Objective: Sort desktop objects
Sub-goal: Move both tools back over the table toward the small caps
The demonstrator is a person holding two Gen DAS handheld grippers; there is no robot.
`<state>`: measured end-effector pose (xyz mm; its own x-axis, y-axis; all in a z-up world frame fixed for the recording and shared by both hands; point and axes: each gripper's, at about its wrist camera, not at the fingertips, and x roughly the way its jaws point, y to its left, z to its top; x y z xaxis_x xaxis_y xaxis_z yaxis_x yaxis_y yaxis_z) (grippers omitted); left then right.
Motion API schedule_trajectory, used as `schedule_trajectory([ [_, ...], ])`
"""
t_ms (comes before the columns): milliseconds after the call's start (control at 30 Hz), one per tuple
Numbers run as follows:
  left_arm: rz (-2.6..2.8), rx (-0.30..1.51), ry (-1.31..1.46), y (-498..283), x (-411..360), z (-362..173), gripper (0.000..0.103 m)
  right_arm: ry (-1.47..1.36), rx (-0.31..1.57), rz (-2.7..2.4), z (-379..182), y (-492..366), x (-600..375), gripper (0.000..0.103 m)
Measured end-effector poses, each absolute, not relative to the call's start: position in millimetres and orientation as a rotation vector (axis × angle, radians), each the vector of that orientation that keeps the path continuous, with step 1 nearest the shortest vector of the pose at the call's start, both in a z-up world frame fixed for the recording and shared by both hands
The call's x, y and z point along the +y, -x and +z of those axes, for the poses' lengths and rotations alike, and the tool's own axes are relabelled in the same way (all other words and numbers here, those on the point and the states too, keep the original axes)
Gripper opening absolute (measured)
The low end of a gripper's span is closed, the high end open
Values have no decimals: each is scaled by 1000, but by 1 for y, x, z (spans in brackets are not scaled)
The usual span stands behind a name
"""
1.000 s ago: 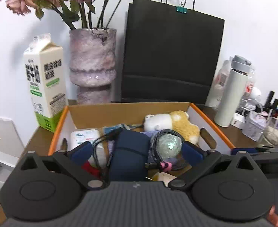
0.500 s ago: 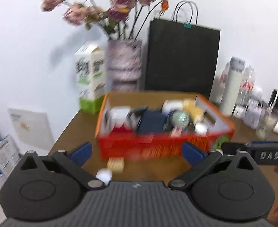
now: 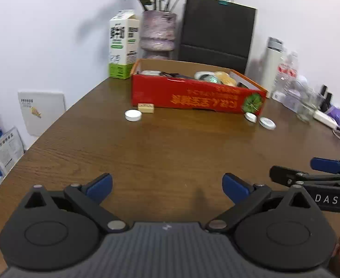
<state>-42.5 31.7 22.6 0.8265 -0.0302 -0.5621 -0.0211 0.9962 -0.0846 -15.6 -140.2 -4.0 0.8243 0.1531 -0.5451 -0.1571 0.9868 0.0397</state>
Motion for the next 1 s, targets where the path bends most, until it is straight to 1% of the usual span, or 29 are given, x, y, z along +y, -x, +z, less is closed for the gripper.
schedule_trajectory([
  [267, 22, 651, 61, 39, 29, 1, 103, -46, 627, 234, -21, 29, -145, 96],
  [500, 34, 651, 26, 40, 22, -1, 103, -67, 662, 199, -26, 24, -147, 97],
  [700, 34, 668, 27, 38, 22, -4, 103, -18, 681, 184, -28, 21, -141, 101],
  [1000, 55, 678, 15, 37, 20, -5, 103, 9, 690, 160, -28, 21, -139, 102],
])
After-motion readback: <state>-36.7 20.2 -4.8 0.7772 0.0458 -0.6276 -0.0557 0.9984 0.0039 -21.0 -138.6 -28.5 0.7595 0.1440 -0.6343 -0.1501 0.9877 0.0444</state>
